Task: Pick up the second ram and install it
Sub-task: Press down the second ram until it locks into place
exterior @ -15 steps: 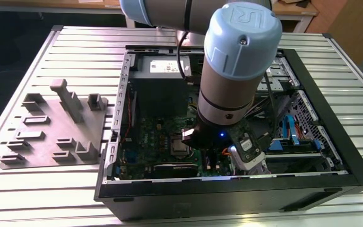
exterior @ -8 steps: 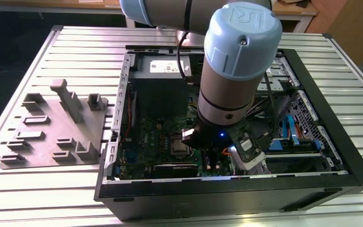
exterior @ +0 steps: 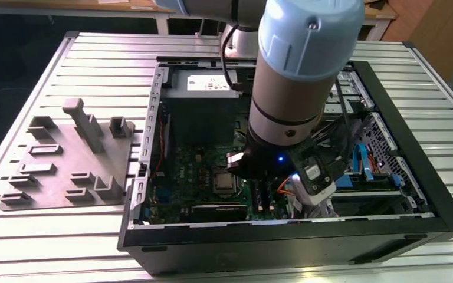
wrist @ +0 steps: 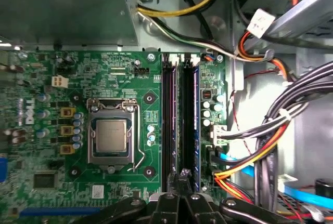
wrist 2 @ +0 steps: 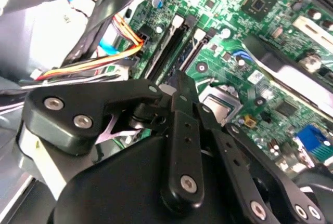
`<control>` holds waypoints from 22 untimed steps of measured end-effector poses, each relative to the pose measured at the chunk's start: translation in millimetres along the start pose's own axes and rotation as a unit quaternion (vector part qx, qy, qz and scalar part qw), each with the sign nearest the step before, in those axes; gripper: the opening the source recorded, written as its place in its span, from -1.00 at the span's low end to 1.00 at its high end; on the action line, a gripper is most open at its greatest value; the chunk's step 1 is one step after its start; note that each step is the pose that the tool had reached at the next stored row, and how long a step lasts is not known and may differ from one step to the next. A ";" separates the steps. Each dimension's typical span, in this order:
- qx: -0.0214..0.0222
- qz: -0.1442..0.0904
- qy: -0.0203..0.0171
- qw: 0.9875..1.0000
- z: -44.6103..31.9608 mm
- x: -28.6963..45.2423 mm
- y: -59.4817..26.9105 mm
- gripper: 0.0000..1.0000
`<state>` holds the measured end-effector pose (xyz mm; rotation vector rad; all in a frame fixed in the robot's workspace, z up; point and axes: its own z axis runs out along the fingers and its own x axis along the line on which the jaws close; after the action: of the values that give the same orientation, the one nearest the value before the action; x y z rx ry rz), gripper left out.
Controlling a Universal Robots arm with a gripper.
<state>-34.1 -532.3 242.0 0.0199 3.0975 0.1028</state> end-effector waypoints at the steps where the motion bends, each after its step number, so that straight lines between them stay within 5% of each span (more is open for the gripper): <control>1: 0.000 0.000 0.000 1.000 -2.9 -0.1 0.2 -0.80; 10: -0.003 0.000 0.000 1.000 -2.9 0.0 4.8 -0.80; 22: -0.004 0.000 0.000 1.000 0.3 0.4 33.1 -0.80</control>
<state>-34.1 -499.3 243.8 0.0203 3.0971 0.1149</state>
